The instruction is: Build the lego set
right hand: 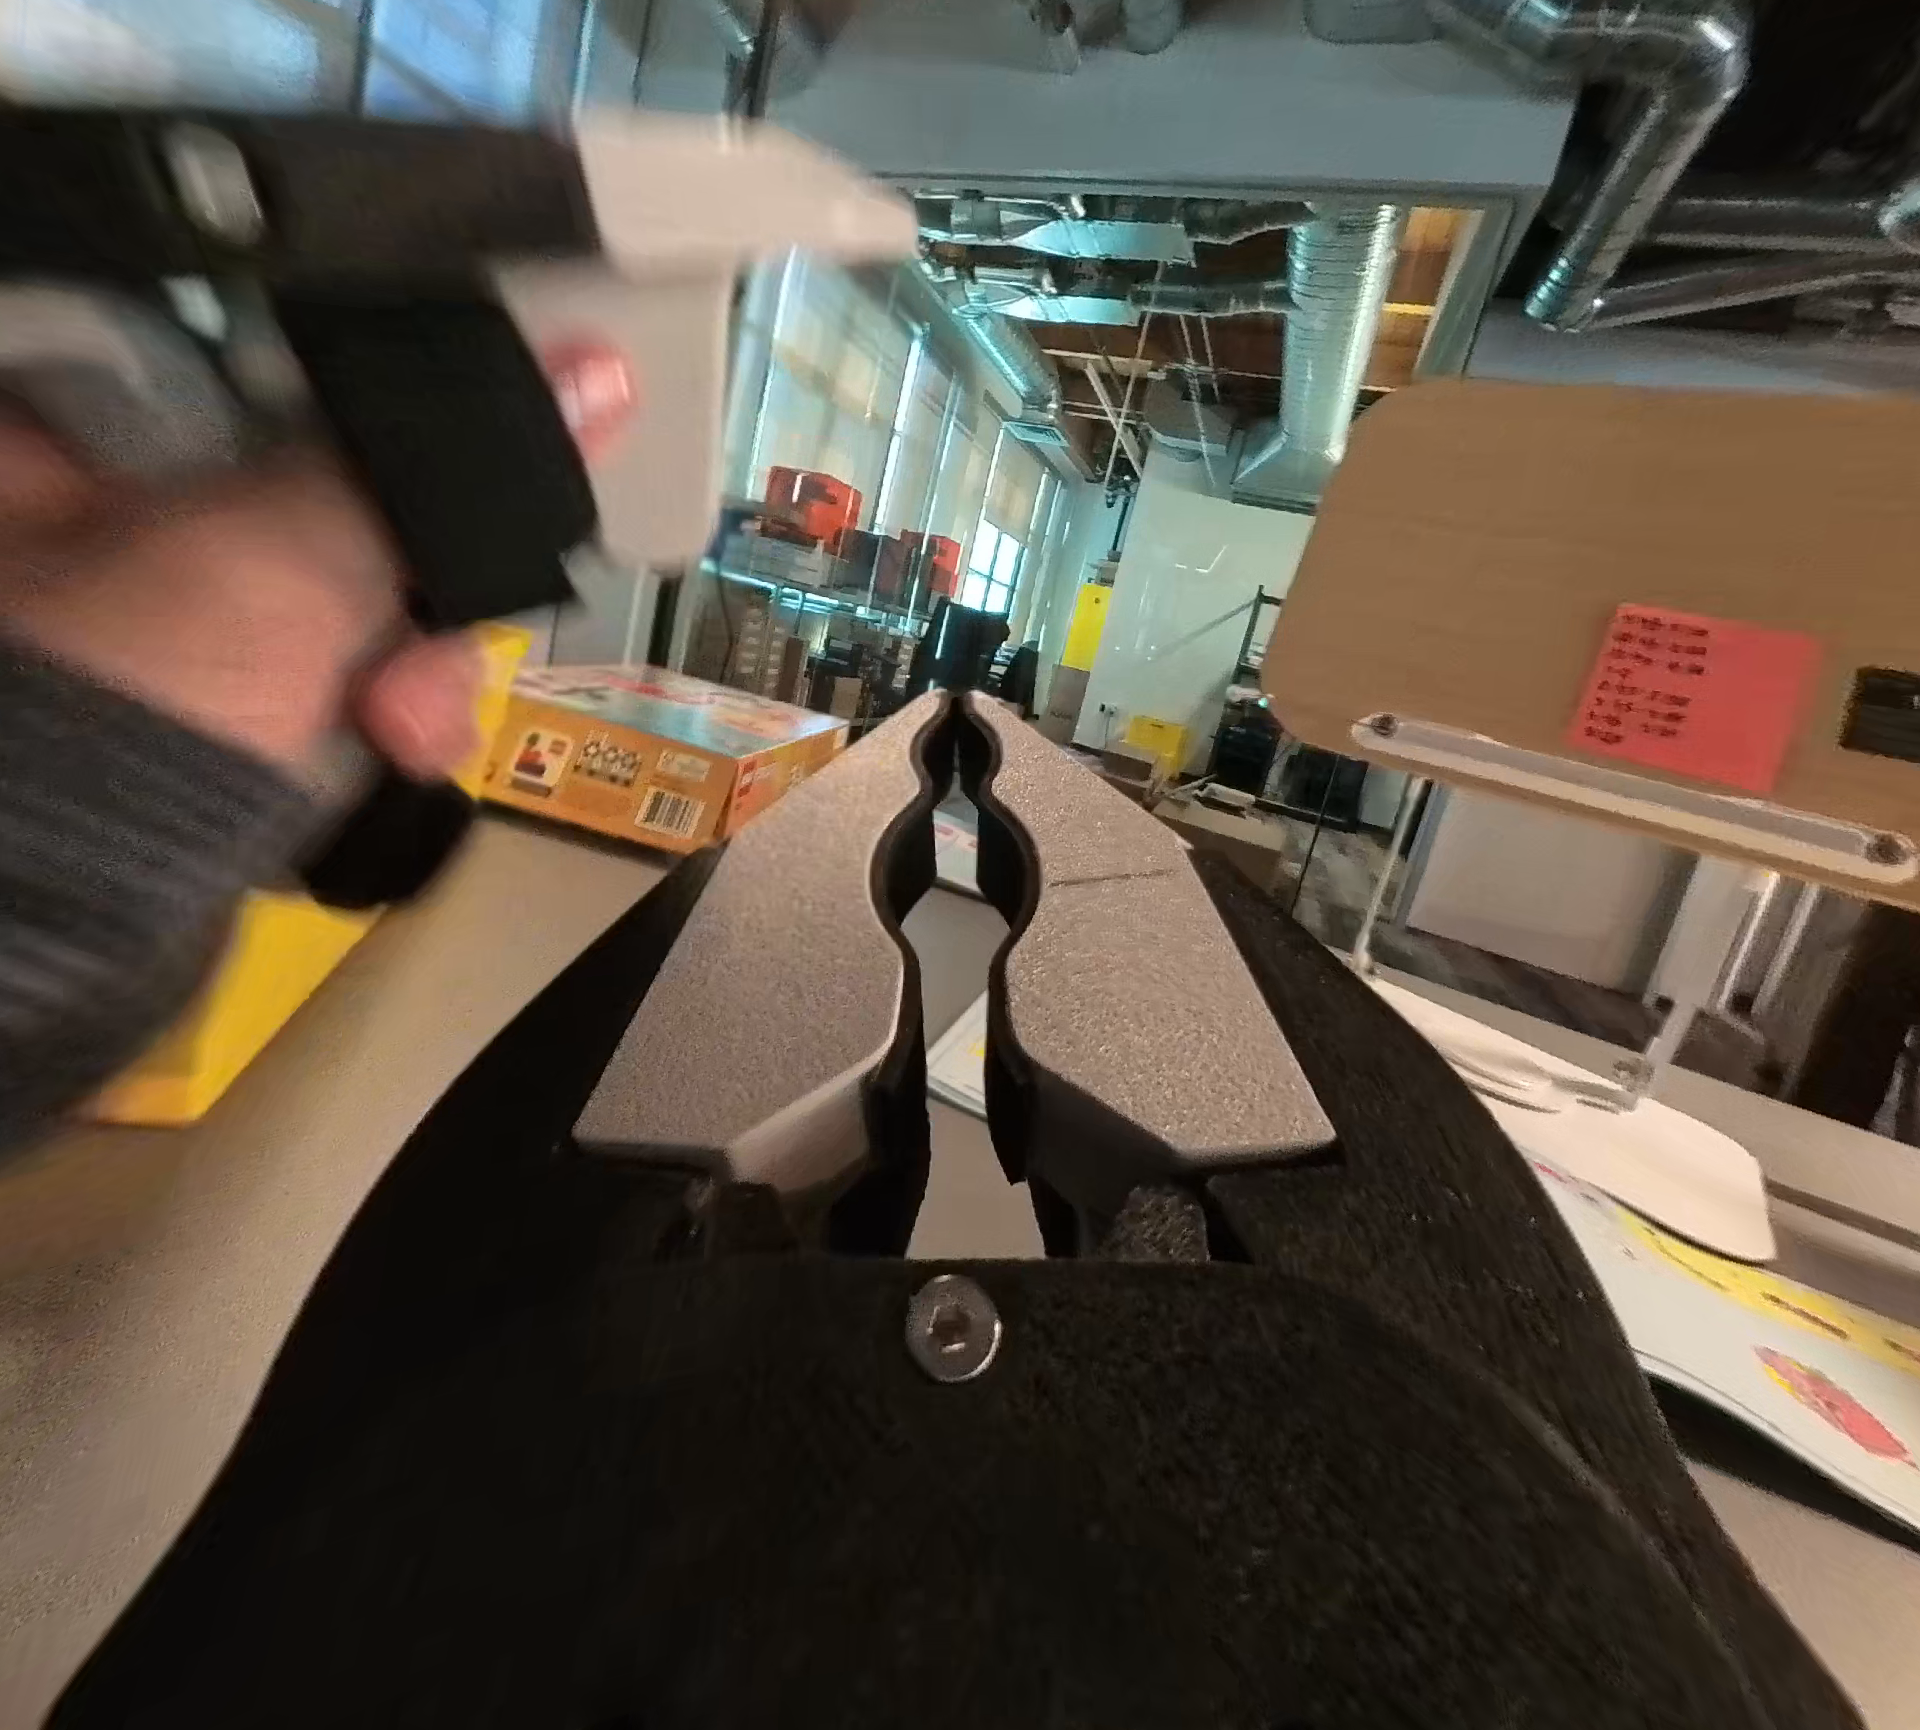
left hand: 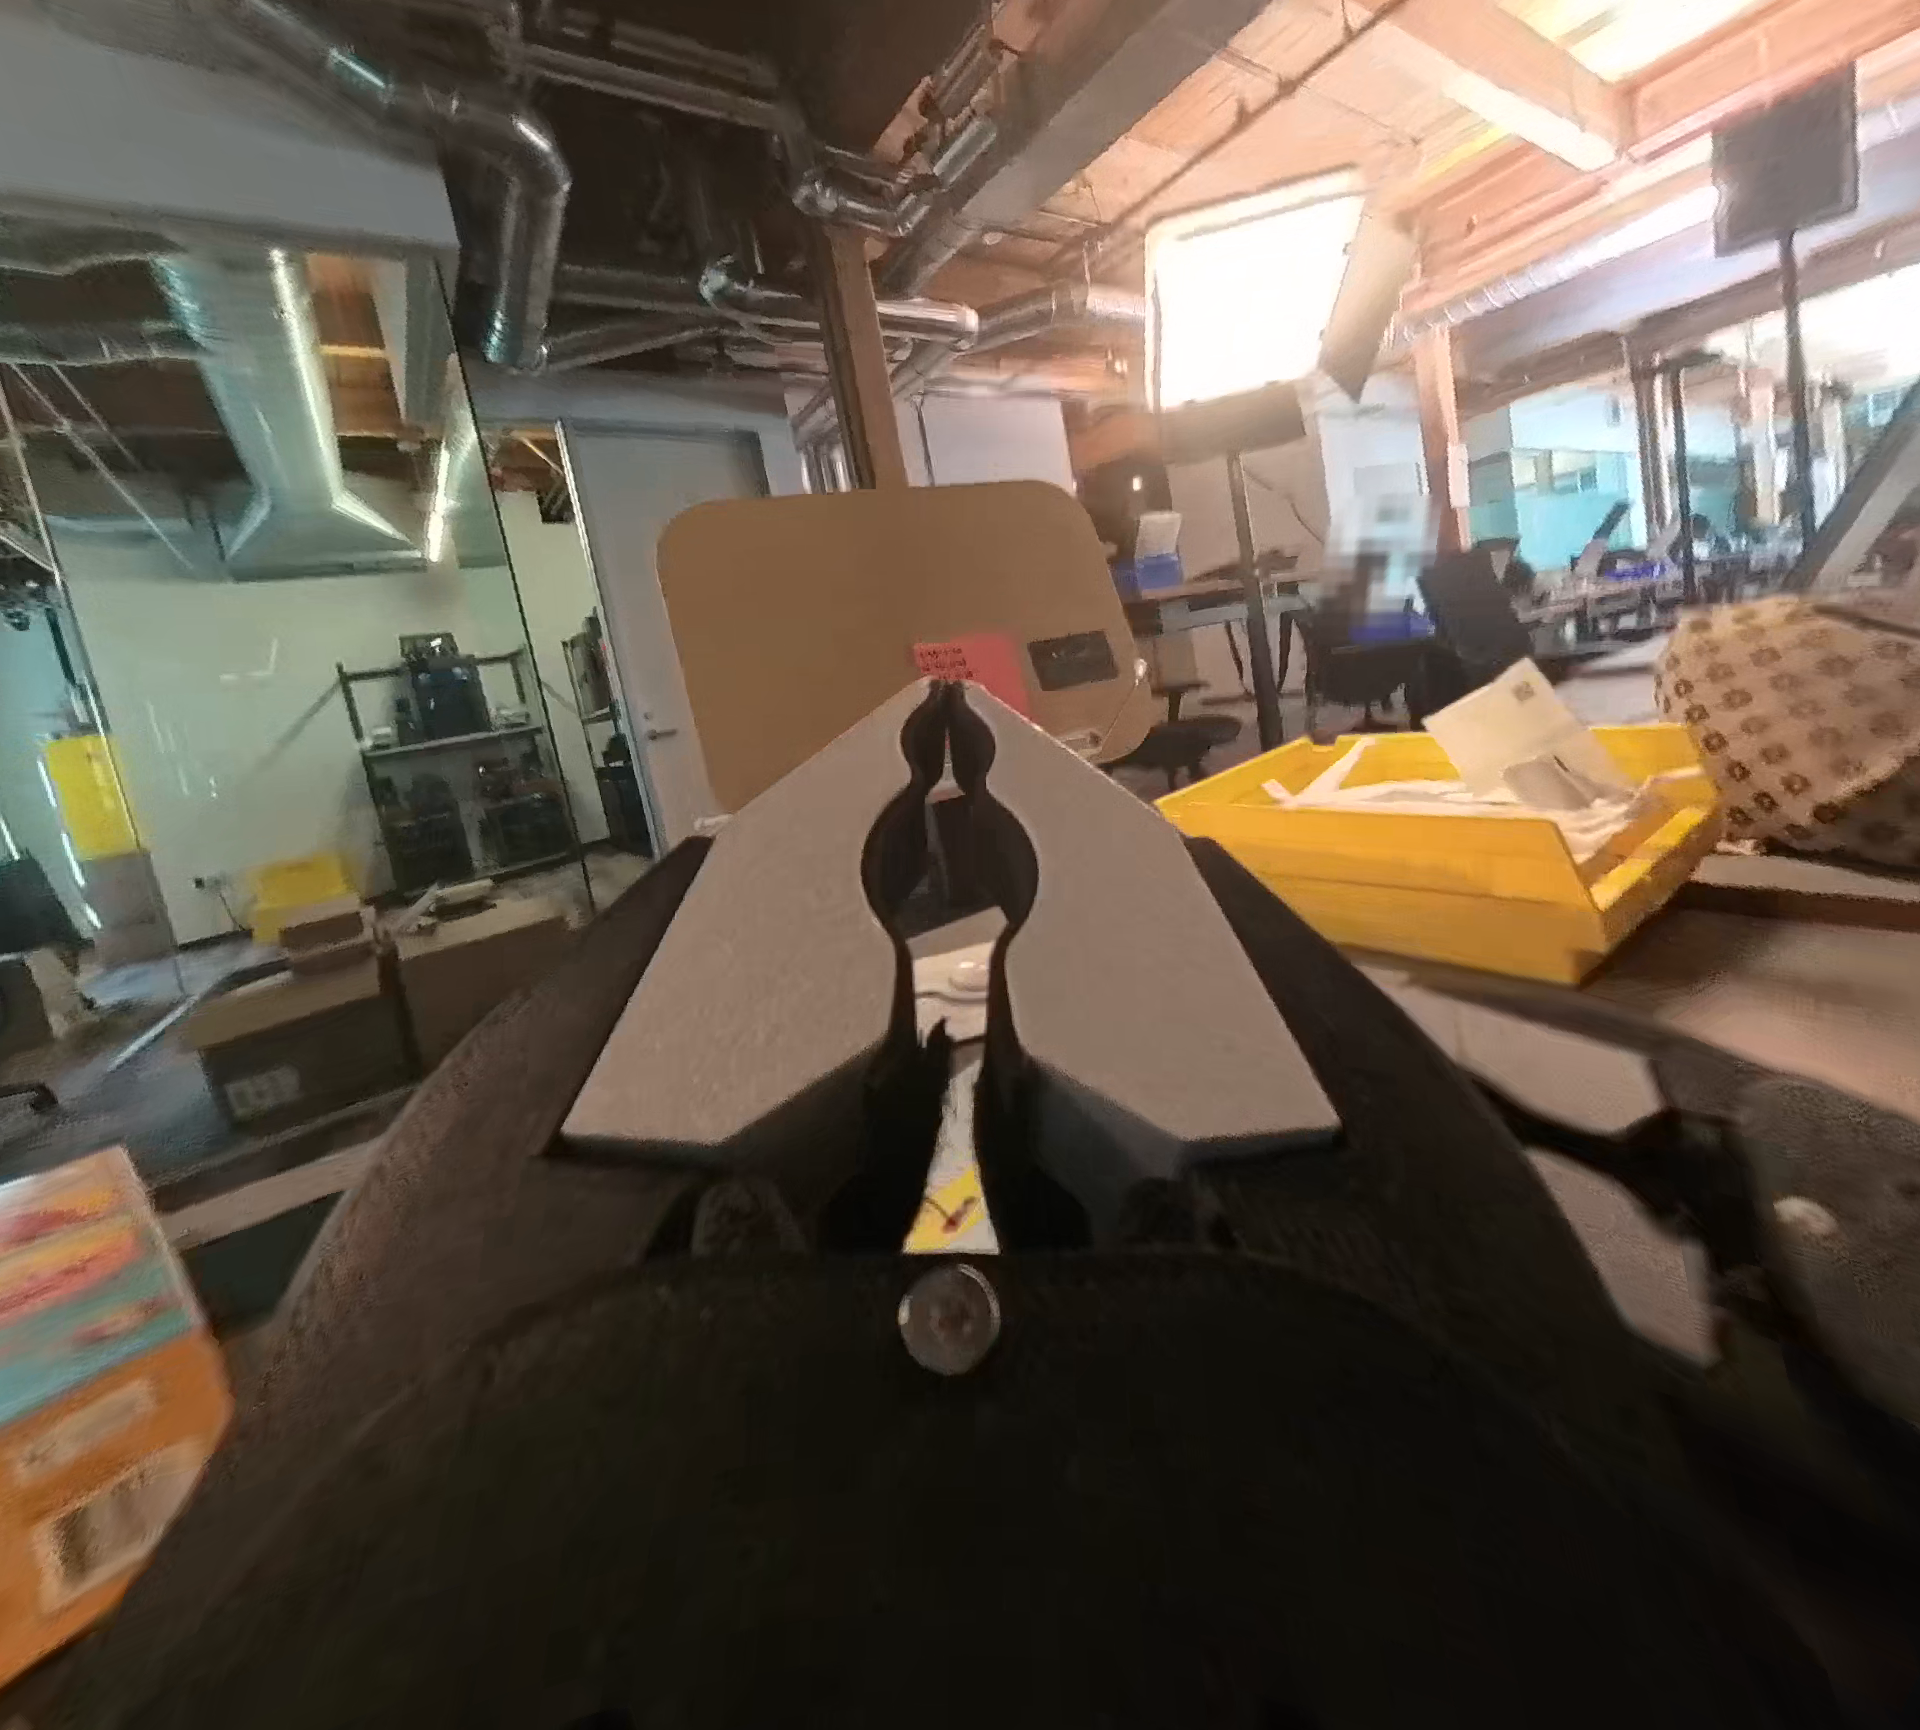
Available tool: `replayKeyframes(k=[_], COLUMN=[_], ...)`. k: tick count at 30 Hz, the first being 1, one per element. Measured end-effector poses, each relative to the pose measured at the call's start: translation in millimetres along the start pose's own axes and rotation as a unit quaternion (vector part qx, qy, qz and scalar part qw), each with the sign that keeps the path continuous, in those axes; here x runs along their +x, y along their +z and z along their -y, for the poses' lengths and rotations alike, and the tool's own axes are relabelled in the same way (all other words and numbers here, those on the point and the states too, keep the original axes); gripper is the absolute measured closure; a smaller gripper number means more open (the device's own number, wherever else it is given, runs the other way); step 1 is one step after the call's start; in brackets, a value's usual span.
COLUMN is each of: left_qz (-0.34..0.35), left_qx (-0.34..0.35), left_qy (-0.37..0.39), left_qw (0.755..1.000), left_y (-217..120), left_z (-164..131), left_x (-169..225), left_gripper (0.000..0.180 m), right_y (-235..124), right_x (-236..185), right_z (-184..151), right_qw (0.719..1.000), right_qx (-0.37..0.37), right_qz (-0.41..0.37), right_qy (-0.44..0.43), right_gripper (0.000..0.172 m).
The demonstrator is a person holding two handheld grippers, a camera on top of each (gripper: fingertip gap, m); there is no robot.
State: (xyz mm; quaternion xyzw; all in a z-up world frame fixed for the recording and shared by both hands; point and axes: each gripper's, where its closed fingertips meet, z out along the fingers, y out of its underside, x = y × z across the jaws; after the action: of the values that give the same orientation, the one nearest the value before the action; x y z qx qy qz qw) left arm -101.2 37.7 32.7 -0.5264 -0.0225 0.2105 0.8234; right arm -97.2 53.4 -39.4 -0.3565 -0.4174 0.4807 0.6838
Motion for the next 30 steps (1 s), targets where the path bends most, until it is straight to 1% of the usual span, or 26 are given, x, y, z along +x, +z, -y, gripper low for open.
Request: replayKeyframes(k=[1, 3, 5, 7, 9, 10, 12, 14, 15, 17, 18, 19, 22, 23, 27, 28, 30], left_qz=[0.009, 0.048, 0.076, 0.047, 0.066, 0.086, 0.123, 0.134, 0.123, 0.092, 0.083, 0.086, 0.149, 0.161, 0.193, 0.202, 0.229], left_qx=[-0.024, -0.083, -0.137, -0.214, -0.297, -0.342, -0.438, -0.537, -0.578, -0.613, -0.622, -0.637, -0.721, -0.737, -0.759, -0.766, -0.777], left_qy=[0.003, 0.011, 0.062, 0.117, 0.135, 0.136, 0.121, 0.058, 0.0, -0.166, -0.222, -0.239, -0.187, -0.184, -0.23, -0.227, -0.198], left_qw=[1.0, 0.995, 0.986, 0.969, 0.943, 0.926, 0.882, 0.831, 0.806, 0.767, 0.747, 0.727, 0.65, 0.63, 0.577, 0.567, 0.553], left_y=[-3.0, -14.9, -29.0, -44.8, -66.4, -79.1, -105.8, -134.3, -146.5, -157.7, -161.3, -168.1, -206.4, -214.8, -229.2, -233.3, -241.8], left_z=[10.9, 30.9, 48.2, 53.3, 48.9, 42.5, 20.8, -12.8, -31.5, -60.4, -71.4, -83.1, -117.2, -125.4, -154.5, -160.4, -169.3], left_x=[-1.9, -13.0, -31.5, -50.1, -92.1, -119.4, -174.9, -216.0, -223.8, -215.8, -212.6, -216.2, -250.3, -257.2, -267.7, -272.2, -287.9], left_gripper=[0.18, 0.18, 0.18, 0.18, 0.18, 0.18, 0.18, 0.18, 0.18, 0.178, 0.173, 0.173, 0.165, 0.164, 0.166, 0.167, 0.168], right_y=[0.0, 0.6, 0.9, 1.0, 1.3, 1.3, 0.8, -0.1, -0.6, -1.6, -2.1, -2.6, -2.9, -2.5, -1.2, -1.1, -1.0], right_x=[-3.4, -8.9, -12.7, -15.5, -19.8, -22.6, -28.1, -34.0, -37.8, -46.6, -50.2, -53.1, -56.0, -56.1, -54.0, -54.5, -56.4], right_z=[-1.6, -2.2, -2.3, -1.8, -1.7, -1.8, -0.8, 1.0, 2.0, 3.6, 4.1, 4.3, 3.7, 2.9, 0.8, 0.5, -0.4], right_qw=[1.0, 1.0, 0.999, 0.999, 0.999, 0.998, 0.998, 0.996, 0.995, 0.992, 0.991, 0.99, 0.989, 0.989, 0.99, 0.99, 0.99], right_qx=[-0.002, -0.002, -0.002, 0.0, 0.001, 0.001, 0.004, 0.009, 0.012, 0.018, 0.02, 0.021, 0.022, 0.021, 0.017, 0.016, 0.014], right_qz=[0.008, 0.019, 0.026, 0.033, 0.043, 0.048, 0.06, 0.071, 0.078, 0.093, 0.1, 0.106, 0.115, 0.118, 0.12, 0.121, 0.126], right_qy=[-0.006, -0.014, -0.021, -0.021, -0.023, -0.027, -0.036, -0.05, -0.059, -0.078, -0.086, -0.091, -0.089, -0.084, -0.068, -0.067, -0.068], right_gripper=[0.172, 0.172, 0.172, 0.172, 0.172, 0.172, 0.172, 0.172, 0.172, 0.172, 0.172, 0.172, 0.172, 0.172, 0.172, 0.172, 0.172])
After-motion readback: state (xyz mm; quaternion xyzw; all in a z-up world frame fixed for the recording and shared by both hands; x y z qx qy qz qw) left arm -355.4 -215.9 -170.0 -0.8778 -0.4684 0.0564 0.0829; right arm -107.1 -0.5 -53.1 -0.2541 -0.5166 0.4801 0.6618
